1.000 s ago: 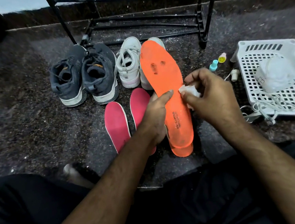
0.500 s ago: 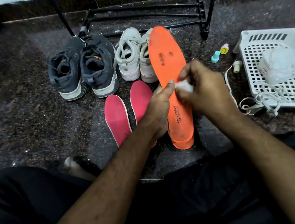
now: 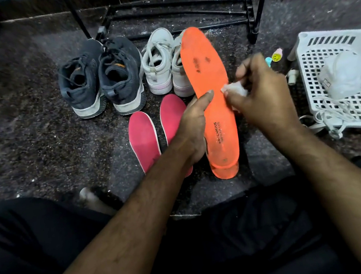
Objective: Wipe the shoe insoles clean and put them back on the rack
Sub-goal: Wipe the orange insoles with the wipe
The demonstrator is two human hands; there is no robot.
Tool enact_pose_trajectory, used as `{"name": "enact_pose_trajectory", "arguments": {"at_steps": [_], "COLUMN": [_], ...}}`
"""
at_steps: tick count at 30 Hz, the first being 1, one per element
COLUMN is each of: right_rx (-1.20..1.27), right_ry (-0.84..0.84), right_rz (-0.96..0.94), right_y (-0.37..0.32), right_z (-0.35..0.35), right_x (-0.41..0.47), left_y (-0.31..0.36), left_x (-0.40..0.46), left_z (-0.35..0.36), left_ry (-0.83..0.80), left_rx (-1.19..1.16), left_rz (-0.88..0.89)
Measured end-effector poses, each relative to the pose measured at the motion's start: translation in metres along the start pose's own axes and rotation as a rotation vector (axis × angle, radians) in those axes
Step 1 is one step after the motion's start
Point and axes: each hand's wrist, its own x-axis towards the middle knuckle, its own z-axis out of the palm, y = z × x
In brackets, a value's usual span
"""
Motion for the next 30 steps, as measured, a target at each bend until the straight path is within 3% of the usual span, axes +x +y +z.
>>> {"name": "enact_pose_trajectory", "arguments": {"at_steps": [5,11,13,16,22,28,30], "right_rx": [-0.008,-0.039,-0.006,-0.009,-0.032,-0.010,-0.012], "right_ry": [-0.234,-0.005,-0.036,-0.223,-0.007,-0.231,-0.181], "right_rz": [-0.076,0.001,-0.011,-0.086,-0.018,-0.142,-0.132], "right_y": [-0.015,0.004,0.001,-0.010,0.004,-0.014,-0.008], "right_z": [0.014,0.000,0.003,0.018,0.003,0.021,0.018], "right_x": [-0.033,-0.001,-0.009,-0.032,0.001,-0.033,-0.022], "left_y": [0.000,-0.006,-0.004,-0.004,-0.007,-0.001,-0.001], "left_x": [0.008,0.009,0.007,0.009,0.008,0.005,0.004], "left_z": [-0.004,-0.006,-0.004,-0.005,-0.005,-0.002,-0.001], "left_ry": [0.020,-0.042,-0.055,-0.039,-0.080,-0.054,-0.080], "left_rx": [-0.143,-0.007,-0.030,-0.098,-0.028,-0.125,-0.132], "left_rz": [-0.060,0.066,0.080,0.076,0.100,0.051,0.049]}}
